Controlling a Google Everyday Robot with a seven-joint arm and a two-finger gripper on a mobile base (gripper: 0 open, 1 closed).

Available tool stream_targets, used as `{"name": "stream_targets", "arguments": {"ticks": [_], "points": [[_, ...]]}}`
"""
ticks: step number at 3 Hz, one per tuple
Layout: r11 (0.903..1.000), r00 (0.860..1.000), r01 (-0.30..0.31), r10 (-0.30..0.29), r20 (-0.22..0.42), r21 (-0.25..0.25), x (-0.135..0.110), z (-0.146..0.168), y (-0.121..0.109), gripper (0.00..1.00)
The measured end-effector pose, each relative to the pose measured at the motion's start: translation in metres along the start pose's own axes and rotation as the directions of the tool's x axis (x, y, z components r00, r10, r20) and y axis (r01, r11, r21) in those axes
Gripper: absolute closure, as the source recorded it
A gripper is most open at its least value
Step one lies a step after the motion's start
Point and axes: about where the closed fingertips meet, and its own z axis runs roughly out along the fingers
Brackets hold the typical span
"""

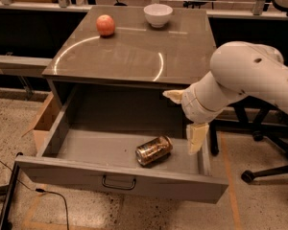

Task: Pick orange can from top drawer and place on counter

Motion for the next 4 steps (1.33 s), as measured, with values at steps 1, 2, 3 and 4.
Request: {"name": "stream_targets", "arguments": {"ticks": [1,2,3,4], "points": [[0.9977,0.998,0.052,-0.051,0.028,-0.044,-0.009,0.023,-0.002,0.0],[0.9953,0.996,0.079,-0.076,0.049,-0.055,-0.016,0.045,-0.009,0.0],[0.9912,0.992,0.102,-0.095,0.077,-0.084,-0.024,0.075,-0.009,0.0],[0.9873,0.99,0.12,-0.111,0.089,-0.104,-0.031,0.098,-0.003,0.0]]}}
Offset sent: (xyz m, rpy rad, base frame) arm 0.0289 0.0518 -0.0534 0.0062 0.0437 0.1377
